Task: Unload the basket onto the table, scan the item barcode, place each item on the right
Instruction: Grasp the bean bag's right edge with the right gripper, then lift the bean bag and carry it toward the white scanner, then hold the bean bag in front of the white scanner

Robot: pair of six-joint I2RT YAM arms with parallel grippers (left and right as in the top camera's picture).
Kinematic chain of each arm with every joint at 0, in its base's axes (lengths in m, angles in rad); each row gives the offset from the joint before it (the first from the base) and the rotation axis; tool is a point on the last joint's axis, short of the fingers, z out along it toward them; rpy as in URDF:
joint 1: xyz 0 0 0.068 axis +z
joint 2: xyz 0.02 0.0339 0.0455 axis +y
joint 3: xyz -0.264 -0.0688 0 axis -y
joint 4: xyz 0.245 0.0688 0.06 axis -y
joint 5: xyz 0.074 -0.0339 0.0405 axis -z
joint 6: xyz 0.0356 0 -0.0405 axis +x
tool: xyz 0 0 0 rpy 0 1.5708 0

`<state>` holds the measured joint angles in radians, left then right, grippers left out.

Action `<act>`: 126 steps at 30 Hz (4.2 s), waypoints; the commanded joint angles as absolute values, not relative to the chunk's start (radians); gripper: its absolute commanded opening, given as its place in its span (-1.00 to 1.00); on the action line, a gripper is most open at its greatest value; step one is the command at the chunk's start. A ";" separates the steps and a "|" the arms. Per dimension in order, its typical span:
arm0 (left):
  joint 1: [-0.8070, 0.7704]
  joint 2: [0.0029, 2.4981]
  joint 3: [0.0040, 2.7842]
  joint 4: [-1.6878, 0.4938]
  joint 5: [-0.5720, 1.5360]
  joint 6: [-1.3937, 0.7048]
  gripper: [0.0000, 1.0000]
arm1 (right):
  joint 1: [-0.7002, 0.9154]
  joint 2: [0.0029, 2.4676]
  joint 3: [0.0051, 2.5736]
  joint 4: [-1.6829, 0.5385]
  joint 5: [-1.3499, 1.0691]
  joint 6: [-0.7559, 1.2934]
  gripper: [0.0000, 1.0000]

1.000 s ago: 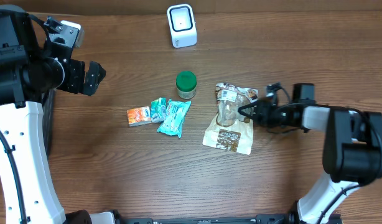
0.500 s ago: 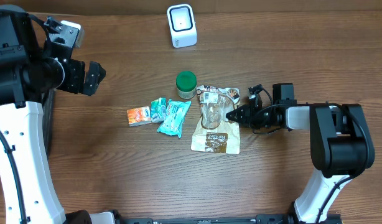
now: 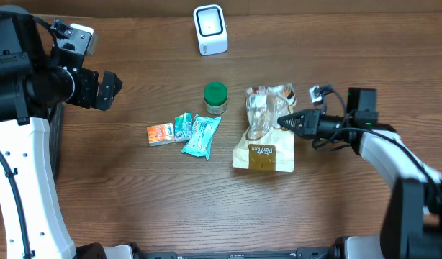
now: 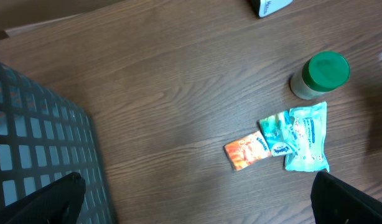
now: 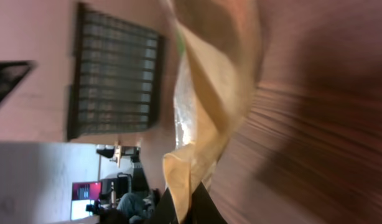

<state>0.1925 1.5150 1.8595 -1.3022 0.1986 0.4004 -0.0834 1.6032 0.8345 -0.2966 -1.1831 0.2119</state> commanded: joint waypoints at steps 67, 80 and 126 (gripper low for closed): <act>0.196 1.510 1.883 -1.302 0.202 0.423 0.99 | 0.295 1.359 1.213 -0.646 0.106 0.123 -0.92; 0.196 1.510 1.883 -1.302 0.202 0.423 0.99 | 0.511 1.537 1.213 -0.614 0.530 0.017 -0.92; 0.196 1.510 1.883 -1.302 0.202 0.423 0.99 | 0.585 2.115 1.556 0.536 0.647 -1.177 -0.92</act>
